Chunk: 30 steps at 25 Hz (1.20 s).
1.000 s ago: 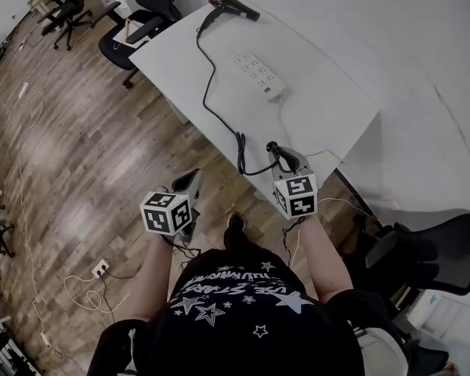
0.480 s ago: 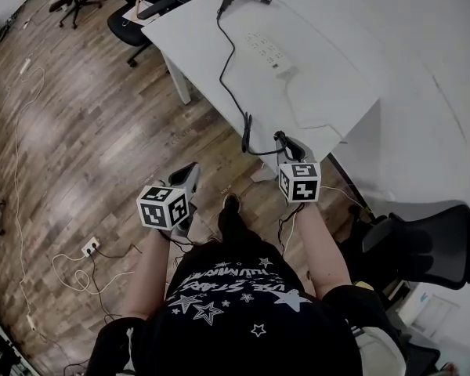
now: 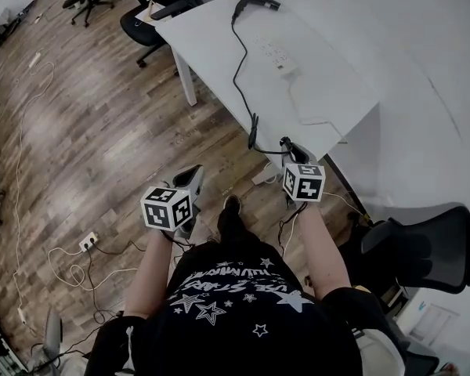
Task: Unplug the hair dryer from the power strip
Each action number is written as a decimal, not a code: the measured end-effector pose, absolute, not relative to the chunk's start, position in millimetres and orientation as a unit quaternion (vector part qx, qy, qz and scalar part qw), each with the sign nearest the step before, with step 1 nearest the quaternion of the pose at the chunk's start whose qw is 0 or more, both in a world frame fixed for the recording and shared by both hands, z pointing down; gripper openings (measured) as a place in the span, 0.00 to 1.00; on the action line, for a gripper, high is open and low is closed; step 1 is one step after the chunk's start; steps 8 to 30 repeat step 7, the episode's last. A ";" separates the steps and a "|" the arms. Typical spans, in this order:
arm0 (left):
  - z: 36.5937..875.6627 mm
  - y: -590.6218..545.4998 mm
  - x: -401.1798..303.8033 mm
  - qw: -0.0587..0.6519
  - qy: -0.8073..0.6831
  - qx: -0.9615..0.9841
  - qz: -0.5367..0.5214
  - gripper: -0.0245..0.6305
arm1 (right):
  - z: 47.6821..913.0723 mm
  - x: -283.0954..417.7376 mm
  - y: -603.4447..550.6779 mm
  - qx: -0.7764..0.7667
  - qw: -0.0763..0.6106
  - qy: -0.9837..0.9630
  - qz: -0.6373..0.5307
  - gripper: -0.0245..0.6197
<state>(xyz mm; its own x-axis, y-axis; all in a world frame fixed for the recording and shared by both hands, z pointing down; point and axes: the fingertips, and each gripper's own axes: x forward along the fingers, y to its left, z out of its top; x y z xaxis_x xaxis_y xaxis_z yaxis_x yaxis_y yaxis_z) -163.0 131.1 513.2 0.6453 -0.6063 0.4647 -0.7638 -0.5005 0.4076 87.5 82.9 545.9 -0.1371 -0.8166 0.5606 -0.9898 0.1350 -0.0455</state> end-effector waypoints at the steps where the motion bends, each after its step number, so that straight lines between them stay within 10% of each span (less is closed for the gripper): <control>1: 511.2 133.6 -163.1 0.297 -0.401 0.857 0.130 0.05 | 545.7 88.5 85.6 0.624 0.207 -0.724 0.209 0.15; 30: 504.8 146.2 -164.1 0.288 -0.407 0.858 0.127 0.05 | 547.0 88.7 98.1 0.622 0.219 -0.725 0.199 0.15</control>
